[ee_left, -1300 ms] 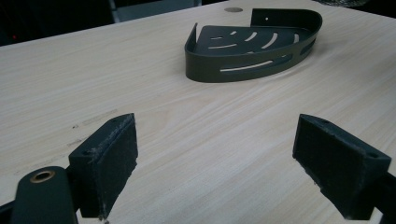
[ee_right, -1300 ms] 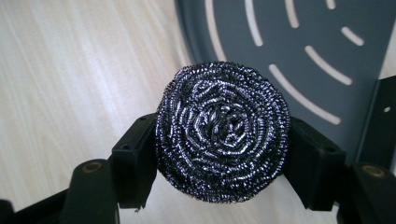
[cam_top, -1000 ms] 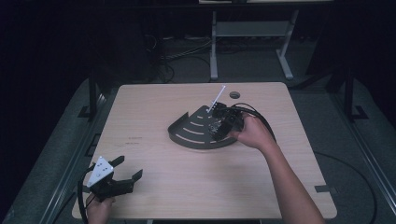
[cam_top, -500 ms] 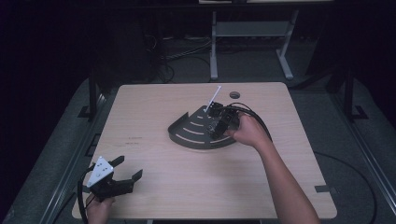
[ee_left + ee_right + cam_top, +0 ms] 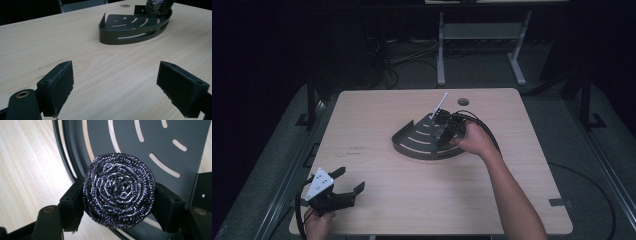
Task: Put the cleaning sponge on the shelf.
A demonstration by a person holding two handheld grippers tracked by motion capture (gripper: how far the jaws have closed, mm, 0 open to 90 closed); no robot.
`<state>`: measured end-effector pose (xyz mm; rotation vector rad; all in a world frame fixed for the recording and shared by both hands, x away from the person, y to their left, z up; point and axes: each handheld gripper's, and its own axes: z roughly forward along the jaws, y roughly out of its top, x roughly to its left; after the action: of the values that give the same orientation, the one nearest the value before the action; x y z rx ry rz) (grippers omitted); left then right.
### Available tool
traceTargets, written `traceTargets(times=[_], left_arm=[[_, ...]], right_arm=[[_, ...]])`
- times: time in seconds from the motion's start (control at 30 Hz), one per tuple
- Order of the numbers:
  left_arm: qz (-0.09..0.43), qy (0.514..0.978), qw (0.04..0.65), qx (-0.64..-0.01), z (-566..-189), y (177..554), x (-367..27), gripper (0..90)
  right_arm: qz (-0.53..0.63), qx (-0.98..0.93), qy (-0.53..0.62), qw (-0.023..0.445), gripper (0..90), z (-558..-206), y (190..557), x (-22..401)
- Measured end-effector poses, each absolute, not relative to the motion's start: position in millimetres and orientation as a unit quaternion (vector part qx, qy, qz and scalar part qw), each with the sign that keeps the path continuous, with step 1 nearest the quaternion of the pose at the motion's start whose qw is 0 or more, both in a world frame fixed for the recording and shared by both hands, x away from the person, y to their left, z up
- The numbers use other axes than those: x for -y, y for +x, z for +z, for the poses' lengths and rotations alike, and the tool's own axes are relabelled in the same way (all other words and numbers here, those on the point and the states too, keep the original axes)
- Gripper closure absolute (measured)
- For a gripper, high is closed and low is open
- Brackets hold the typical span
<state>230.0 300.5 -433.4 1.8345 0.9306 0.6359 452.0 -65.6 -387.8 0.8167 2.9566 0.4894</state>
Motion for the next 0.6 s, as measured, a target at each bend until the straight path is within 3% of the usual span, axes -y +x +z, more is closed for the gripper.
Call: traceTargets(times=[0.6], left_arm=[[0.259, 0.748, 0.476, -0.382, -433, 230, -301, 13.3]], right_arm=[[0.151, -0.948, 0.280, 0.008, 31.8, -411, 466, 60]])
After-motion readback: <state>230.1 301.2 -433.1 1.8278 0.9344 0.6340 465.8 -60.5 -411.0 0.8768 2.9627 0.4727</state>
